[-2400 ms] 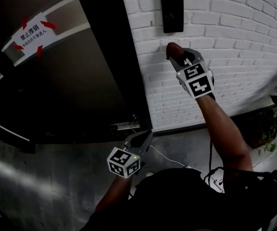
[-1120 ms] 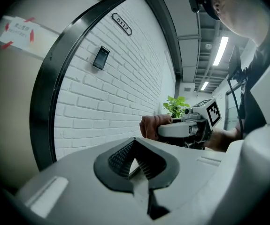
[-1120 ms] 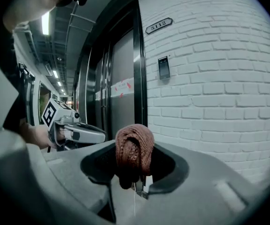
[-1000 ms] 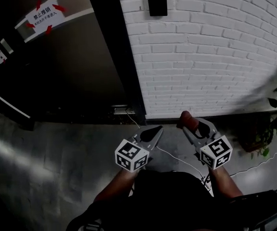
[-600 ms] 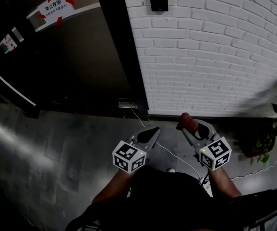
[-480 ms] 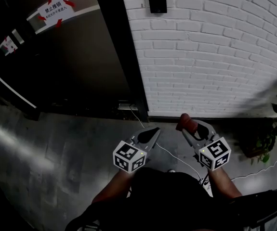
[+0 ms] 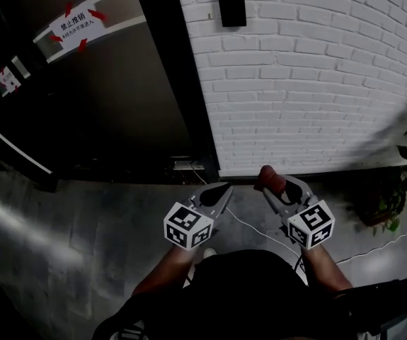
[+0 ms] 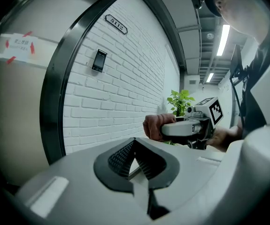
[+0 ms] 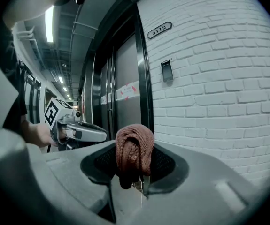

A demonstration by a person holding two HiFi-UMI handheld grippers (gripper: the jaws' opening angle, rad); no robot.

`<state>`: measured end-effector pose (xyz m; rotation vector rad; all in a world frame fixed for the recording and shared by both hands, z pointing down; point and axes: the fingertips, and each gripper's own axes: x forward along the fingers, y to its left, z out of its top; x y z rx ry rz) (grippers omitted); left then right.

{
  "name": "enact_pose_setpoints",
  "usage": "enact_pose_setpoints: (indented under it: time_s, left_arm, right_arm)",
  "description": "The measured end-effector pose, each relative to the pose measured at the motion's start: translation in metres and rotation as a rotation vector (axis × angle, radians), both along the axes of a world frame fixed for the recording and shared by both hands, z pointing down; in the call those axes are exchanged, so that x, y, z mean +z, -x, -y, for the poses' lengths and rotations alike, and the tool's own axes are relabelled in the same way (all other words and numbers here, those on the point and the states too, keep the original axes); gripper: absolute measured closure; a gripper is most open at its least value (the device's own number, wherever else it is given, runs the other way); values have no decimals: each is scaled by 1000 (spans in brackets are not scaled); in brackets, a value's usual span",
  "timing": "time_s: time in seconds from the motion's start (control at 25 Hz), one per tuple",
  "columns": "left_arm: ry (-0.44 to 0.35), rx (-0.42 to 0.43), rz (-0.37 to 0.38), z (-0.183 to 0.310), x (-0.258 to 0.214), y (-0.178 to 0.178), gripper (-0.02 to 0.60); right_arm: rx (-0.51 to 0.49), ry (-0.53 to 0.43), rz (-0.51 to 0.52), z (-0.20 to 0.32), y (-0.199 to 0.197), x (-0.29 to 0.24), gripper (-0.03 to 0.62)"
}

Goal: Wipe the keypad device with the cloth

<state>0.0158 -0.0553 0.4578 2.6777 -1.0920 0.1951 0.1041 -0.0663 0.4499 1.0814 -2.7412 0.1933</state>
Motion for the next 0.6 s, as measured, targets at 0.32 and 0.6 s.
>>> enact_pose_setpoints:
  time_s: [0.32,0.6]
  left_arm:
    - [16,30,-9,8,5,18,565]
    - [18,41,-12,15,4,24,565]
  right_arm:
    - [32,16,12,4,19,7,444]
    - [40,33,13,8,27,12,444]
